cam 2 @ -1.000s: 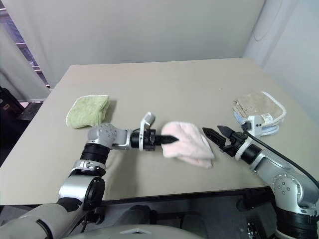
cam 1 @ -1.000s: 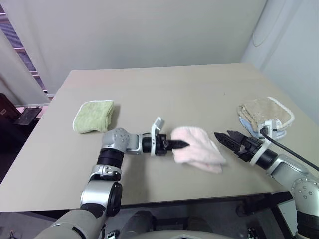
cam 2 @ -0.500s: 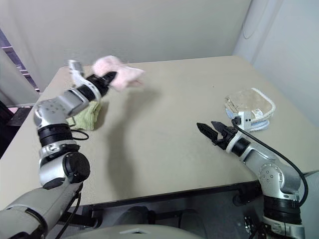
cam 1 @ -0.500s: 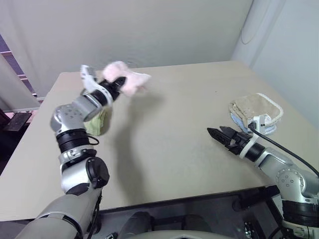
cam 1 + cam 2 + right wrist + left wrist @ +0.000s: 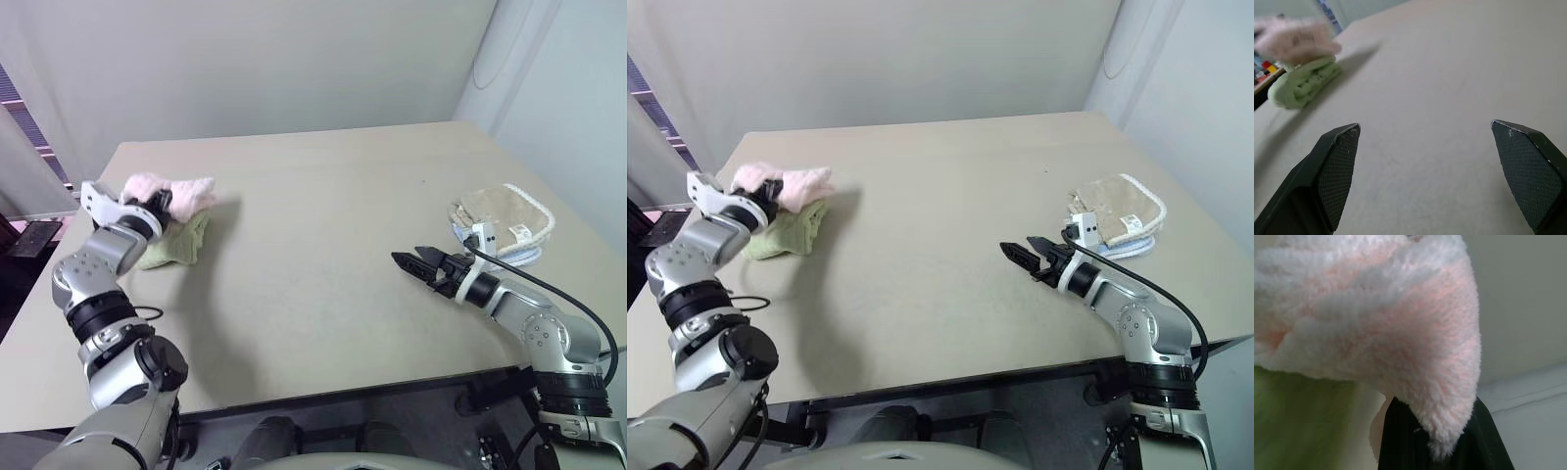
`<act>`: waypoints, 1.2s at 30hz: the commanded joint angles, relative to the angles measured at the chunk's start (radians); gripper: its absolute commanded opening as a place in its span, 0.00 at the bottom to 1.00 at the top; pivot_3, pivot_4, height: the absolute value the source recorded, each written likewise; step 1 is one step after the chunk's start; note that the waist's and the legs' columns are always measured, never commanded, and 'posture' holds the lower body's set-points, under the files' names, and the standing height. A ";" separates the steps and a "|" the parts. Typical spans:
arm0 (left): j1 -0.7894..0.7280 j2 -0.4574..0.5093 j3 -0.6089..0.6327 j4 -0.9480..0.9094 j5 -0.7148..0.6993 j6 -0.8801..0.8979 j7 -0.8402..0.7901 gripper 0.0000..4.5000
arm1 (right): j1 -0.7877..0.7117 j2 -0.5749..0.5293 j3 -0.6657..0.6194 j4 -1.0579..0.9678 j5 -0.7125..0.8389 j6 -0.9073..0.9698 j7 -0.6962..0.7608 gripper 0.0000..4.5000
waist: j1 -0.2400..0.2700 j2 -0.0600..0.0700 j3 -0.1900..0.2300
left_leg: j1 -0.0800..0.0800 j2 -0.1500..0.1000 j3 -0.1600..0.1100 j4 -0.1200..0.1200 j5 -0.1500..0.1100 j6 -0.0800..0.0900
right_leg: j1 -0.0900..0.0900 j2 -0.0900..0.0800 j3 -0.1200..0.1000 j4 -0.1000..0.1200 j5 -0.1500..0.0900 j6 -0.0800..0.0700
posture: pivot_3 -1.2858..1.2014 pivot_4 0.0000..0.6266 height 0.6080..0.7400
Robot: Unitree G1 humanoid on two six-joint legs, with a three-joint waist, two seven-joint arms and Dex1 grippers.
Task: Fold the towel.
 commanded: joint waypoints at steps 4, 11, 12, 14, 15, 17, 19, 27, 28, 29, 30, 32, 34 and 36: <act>0.098 0.028 -0.012 -0.103 -0.035 -0.026 -0.036 0.01 | -0.045 -0.015 -0.001 0.002 -0.026 -0.015 0.042 1.00 | 0.000 0.000 0.000 | 0.000 0.001 0.000 0.000 0.001 -0.001 | 0.000 0.001 0.000 0.000 0.001 -0.002 | 0.52 0.00 1.00; 0.160 0.027 -0.009 -0.138 -0.055 -0.038 -0.009 0.01 | -0.067 -0.013 0.015 0.027 -0.059 -0.022 0.064 1.00 | 0.000 0.000 0.000 | 0.001 0.001 0.000 0.000 0.002 -0.003 | -0.001 0.001 0.000 -0.001 0.002 -0.005 | 0.52 0.00 1.00; 0.162 0.022 -0.005 -0.143 -0.063 -0.036 -0.001 0.01 | -0.070 -0.011 0.018 0.031 -0.065 -0.023 0.067 1.00 | 0.000 0.000 0.000 | 0.001 0.001 0.000 0.000 0.002 -0.003 | -0.001 0.002 0.000 -0.001 0.003 -0.005 | 0.52 0.00 1.00; 0.159 0.009 0.007 -0.137 -0.095 -0.032 0.004 0.14 | -0.081 -0.010 0.027 0.042 -0.082 -0.030 0.072 1.00 | 0.000 0.000 -0.001 | 0.001 0.001 0.000 0.000 0.002 -0.003 | -0.001 0.002 0.000 -0.001 0.003 -0.005 | 0.52 0.00 1.00; 0.160 0.006 0.005 -0.137 -0.100 -0.036 0.007 0.20 | -0.083 -0.008 0.028 0.044 -0.086 -0.031 0.075 1.00 | 0.000 0.000 -0.001 | 0.001 0.001 0.000 0.000 0.002 -0.004 | -0.002 0.002 0.000 -0.001 0.003 -0.005 | 0.52 0.00 1.00; 0.168 0.005 -0.015 -0.141 -0.087 -0.051 0.009 0.37 | -0.084 -0.007 0.029 0.043 -0.090 -0.031 0.079 1.00 | 0.000 -0.001 -0.001 | 0.001 0.002 0.000 0.000 0.002 -0.004 | -0.001 0.002 0.000 -0.001 0.003 -0.005 | 0.52 0.00 1.00; 0.170 0.011 -0.025 -0.149 -0.085 -0.050 0.019 0.52 | -0.076 -0.010 0.029 0.031 -0.088 -0.026 0.089 1.00 | 0.000 -0.001 -0.001 | 0.001 0.002 0.000 0.000 0.002 -0.004 | -0.001 0.003 0.000 -0.001 0.003 -0.005 | 0.52 0.00 1.00; 0.239 0.075 -0.009 -0.217 -0.207 0.138 0.016 0.99 | -0.063 -0.033 0.032 0.001 -0.085 -0.011 0.151 1.00 | -0.004 0.000 -0.001 | 0.001 0.002 0.000 0.000 0.002 -0.004 | -0.001 0.003 0.001 -0.001 0.003 -0.005 | 0.52 0.00 1.00; 0.259 0.079 0.007 -0.228 -0.242 0.178 0.029 0.99 | -0.061 -0.037 0.032 -0.006 -0.082 -0.011 0.163 1.00 | -0.004 0.000 -0.001 | 0.001 0.002 0.000 -0.001 0.002 -0.004 | -0.002 0.003 0.001 -0.001 0.003 -0.005 | 0.52 0.00 1.00; 0.276 0.082 0.017 -0.243 -0.269 0.199 0.035 0.99 | -0.058 -0.041 0.032 -0.015 -0.079 -0.010 0.172 1.00 | -0.004 0.000 -0.001 | 0.001 0.002 0.000 -0.001 0.002 -0.004 | -0.002 0.003 0.001 -0.001 0.003 -0.005 | 0.52 0.00 1.00; 0.295 0.089 0.021 -0.260 -0.307 0.232 0.027 0.99 | -0.054 -0.045 0.032 -0.024 -0.077 -0.010 0.183 1.00 | -0.003 0.000 -0.001 | 0.001 0.003 0.000 -0.001 0.002 -0.004 | -0.002 0.003 0.001 -0.001 0.003 -0.005 | 0.52 0.00 1.00; 0.359 0.124 -0.013 -0.331 -0.363 0.300 -0.058 0.99 | -0.045 -0.054 0.028 -0.048 -0.067 -0.007 0.201 1.00 | -0.003 0.000 -0.001 | 0.001 0.003 -0.001 -0.001 0.002 -0.004 | -0.003 0.003 0.001 -0.001 0.003 -0.005 | 0.52 0.00 1.00; 0.431 0.169 -0.060 -0.408 -0.394 0.332 -0.188 0.99 | -0.040 -0.060 0.015 -0.069 -0.056 0.000 0.209 1.00 | -0.004 0.000 -0.001 | 0.001 0.003 -0.001 -0.001 0.002 -0.004 | -0.004 0.003 0.001 -0.001 0.001 -0.008 | 0.52 0.00 1.00; 0.508 0.229 -0.155 -0.507 -0.337 0.268 -0.368 0.99 | -0.029 -0.059 -0.002 -0.096 -0.048 -0.025 0.220 1.00 | -0.004 0.000 0.000 | 0.001 0.003 0.000 -0.002 0.002 -0.005 | -0.004 0.003 0.001 -0.001 0.001 -0.009 | 0.52 0.00 1.00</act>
